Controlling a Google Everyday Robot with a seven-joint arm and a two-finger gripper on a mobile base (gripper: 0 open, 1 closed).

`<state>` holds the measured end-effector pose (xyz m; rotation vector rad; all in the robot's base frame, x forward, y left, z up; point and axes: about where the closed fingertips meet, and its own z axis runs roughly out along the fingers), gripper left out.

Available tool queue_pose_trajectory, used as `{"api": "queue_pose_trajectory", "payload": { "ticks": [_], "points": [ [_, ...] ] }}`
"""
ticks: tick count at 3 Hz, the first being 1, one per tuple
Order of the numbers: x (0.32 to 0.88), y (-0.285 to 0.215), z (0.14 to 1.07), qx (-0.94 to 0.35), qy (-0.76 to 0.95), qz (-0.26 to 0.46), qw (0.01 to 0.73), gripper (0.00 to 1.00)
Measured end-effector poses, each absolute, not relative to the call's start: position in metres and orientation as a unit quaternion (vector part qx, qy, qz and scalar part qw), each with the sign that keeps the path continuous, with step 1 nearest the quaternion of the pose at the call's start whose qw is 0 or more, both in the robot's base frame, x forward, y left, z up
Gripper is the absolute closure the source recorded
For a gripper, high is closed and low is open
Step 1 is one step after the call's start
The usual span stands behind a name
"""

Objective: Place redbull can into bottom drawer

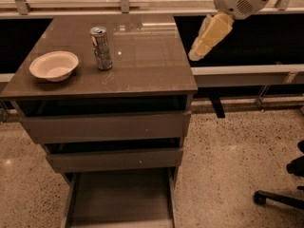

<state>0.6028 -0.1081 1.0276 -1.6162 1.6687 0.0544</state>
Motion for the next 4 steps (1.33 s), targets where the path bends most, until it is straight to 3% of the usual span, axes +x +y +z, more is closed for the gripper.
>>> {"api": "queue_pose_trajectory", "payload": {
  "ticks": [2,4],
  "points": [
    [0.672,-0.015,1.024,-0.588,0.603,0.122,0.525,0.0],
    [0.698,0.097,1.014,-0.548,0.563,0.264,0.559,0.0]
  ]
}}
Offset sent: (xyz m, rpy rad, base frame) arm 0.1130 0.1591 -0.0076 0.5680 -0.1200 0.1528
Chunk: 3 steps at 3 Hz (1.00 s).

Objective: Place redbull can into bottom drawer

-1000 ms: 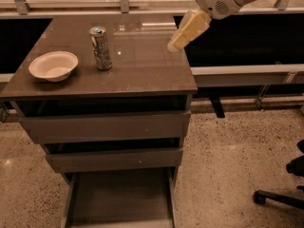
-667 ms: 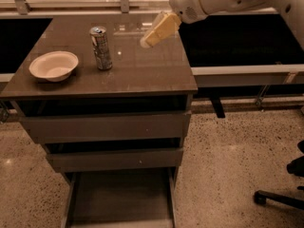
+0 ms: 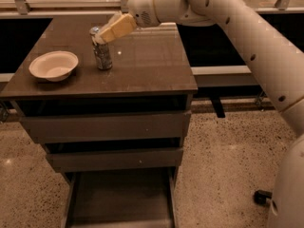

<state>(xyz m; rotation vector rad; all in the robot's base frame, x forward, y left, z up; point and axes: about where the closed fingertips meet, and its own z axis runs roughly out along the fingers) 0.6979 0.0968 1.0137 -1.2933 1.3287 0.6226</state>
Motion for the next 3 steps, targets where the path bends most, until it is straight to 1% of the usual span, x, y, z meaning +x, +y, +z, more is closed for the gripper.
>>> {"api": "queue_pose_trajectory", "payload": {
  "ticks": [1,2,3],
  "points": [
    [0.707,0.119,1.0,-0.525,0.575,0.293,0.555,0.0],
    [0.715,0.128,0.986,-0.498,0.597,0.305,0.55,0.0],
    [0.719,0.142,0.972,-0.49,0.615,0.298,0.541,0.0]
  ]
}}
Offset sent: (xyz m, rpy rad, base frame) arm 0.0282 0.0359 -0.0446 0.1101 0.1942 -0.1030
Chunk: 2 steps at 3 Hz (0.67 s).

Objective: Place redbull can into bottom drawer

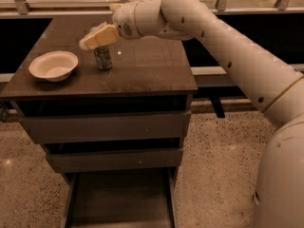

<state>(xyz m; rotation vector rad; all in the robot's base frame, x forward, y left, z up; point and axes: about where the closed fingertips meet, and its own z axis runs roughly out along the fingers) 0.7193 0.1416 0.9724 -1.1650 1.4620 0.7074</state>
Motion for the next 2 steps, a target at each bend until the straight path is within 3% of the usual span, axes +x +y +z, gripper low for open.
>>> {"api": "queue_pose_trajectory", "payload": {
  "ticks": [2],
  "points": [
    [0.743,0.157,0.943,-0.481,0.631,0.269,0.546,0.0]
  ]
}}
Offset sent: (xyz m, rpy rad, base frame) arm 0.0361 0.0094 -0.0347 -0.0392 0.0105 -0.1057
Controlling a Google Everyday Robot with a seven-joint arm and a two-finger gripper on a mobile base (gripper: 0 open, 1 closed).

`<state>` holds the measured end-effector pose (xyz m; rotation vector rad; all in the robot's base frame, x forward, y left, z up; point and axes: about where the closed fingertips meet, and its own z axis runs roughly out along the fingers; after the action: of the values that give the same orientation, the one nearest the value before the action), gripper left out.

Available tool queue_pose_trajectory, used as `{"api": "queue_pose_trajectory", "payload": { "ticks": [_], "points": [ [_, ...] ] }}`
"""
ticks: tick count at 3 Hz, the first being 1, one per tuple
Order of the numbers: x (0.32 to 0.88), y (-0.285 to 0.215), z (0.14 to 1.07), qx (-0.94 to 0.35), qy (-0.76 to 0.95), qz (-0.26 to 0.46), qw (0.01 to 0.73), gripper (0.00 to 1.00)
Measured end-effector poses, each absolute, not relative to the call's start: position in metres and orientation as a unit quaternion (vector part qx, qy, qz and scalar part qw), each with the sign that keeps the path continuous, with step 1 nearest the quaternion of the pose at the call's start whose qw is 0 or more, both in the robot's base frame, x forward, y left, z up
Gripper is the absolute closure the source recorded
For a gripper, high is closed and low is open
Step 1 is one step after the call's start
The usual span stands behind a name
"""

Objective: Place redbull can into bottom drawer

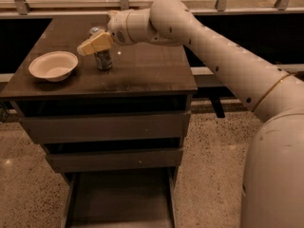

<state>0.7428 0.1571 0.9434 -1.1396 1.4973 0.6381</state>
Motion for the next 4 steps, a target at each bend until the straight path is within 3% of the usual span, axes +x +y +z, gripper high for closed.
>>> {"api": "queue_pose_trajectory", "payload": {
  "ticks": [2,3,4],
  "points": [
    [0.748,0.1581,0.9301,-0.479,0.639,0.266,0.54,0.0],
    [0.7473,0.1608,0.9292,-0.48,0.639,0.267,0.539,0.16],
    [0.7465,0.1635,0.9283,-0.481,0.638,0.268,0.538,0.39]
  ]
}}
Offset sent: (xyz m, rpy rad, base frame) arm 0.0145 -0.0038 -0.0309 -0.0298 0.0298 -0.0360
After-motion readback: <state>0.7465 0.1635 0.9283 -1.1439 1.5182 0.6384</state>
